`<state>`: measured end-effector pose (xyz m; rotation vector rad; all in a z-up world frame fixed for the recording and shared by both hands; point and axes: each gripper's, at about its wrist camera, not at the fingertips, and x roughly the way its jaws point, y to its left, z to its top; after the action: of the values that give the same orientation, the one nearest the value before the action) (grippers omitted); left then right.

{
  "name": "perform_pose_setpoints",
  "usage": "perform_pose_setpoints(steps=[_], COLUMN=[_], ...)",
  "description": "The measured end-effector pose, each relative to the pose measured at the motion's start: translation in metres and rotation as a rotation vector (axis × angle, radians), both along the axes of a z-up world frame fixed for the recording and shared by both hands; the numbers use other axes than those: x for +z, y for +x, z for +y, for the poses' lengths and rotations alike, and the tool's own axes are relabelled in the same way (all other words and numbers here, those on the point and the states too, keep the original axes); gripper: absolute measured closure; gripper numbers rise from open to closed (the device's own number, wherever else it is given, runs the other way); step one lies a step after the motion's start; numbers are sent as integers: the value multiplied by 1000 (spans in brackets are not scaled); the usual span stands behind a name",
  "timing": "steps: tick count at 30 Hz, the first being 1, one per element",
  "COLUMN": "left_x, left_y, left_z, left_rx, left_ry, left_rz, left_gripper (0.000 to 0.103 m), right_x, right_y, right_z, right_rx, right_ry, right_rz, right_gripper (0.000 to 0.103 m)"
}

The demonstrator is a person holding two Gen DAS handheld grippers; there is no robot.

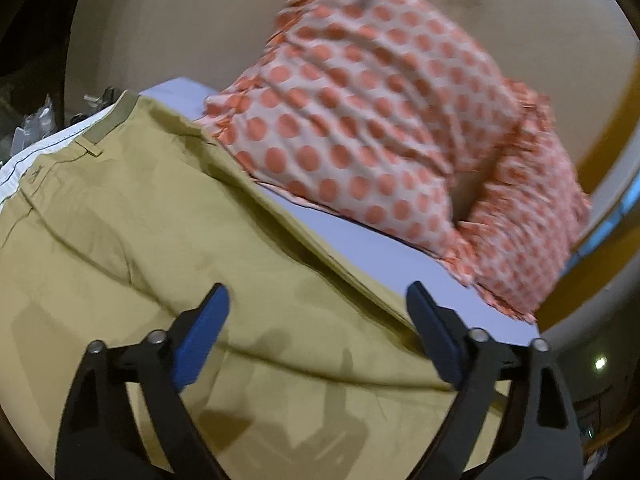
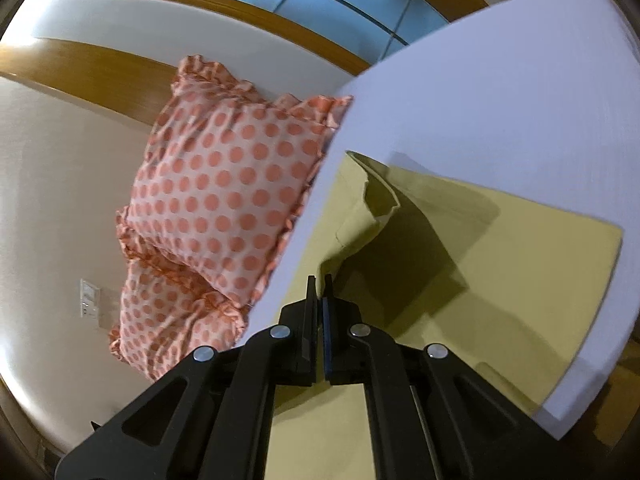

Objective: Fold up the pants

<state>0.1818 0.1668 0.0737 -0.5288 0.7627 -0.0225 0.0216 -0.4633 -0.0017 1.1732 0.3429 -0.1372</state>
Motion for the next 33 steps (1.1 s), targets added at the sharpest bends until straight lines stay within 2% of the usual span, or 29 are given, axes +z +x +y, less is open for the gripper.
perform_pose_setpoints(steps=[3, 5, 7, 9, 11, 13, 14, 17, 19, 22, 25, 28, 33], left_x=[-14, -21, -29, -41, -53, -57, -53, -19, 7, 21, -2, -25, -48], left_y=[38, 61, 88, 114, 127, 124, 117, 66, 5, -73, -146, -187, -209], left_z=[10, 15, 20, 27, 35, 41, 41, 39, 43, 50, 53, 55, 58], left_rx=[37, 57, 91, 127, 146, 148, 153, 136, 116, 108, 115, 140, 149], left_ry=[-11, -14, 16, 28, 1, -22, -16, 25, 18, 22, 4, 4, -36], left_rz=[104, 144, 185, 238, 273, 272, 259, 145, 46, -15, 14, 42, 63], left_gripper=[23, 31, 35, 47, 96, 98, 99, 100, 99, 96, 95, 96, 96], right_x=[2, 2, 3, 2, 1, 2, 3, 16, 24, 30, 20, 2, -15], right_y=[4, 6, 7, 9, 11, 15, 16, 10, -1, -20, -37, -47, -56], right_z=[-2, -3, -3, -3, -5, -6, -6, -9, -12, -16, -16, -17, -17], right_rx=[3, 8, 9, 8, 10, 12, 11, 2, -11, -28, -43, -51, -61], right_ry=[-7, -2, -4, -3, 0, -2, -5, -19, -33, -38, -45, -17, -20], right_rz=[-16, -17, -16, -11, -10, -18, -19, -61, -87, -107, -63, -5, 42], right_gripper=[101, 101, 101, 101, 101, 101, 101, 101, 101, 101, 101, 101, 101])
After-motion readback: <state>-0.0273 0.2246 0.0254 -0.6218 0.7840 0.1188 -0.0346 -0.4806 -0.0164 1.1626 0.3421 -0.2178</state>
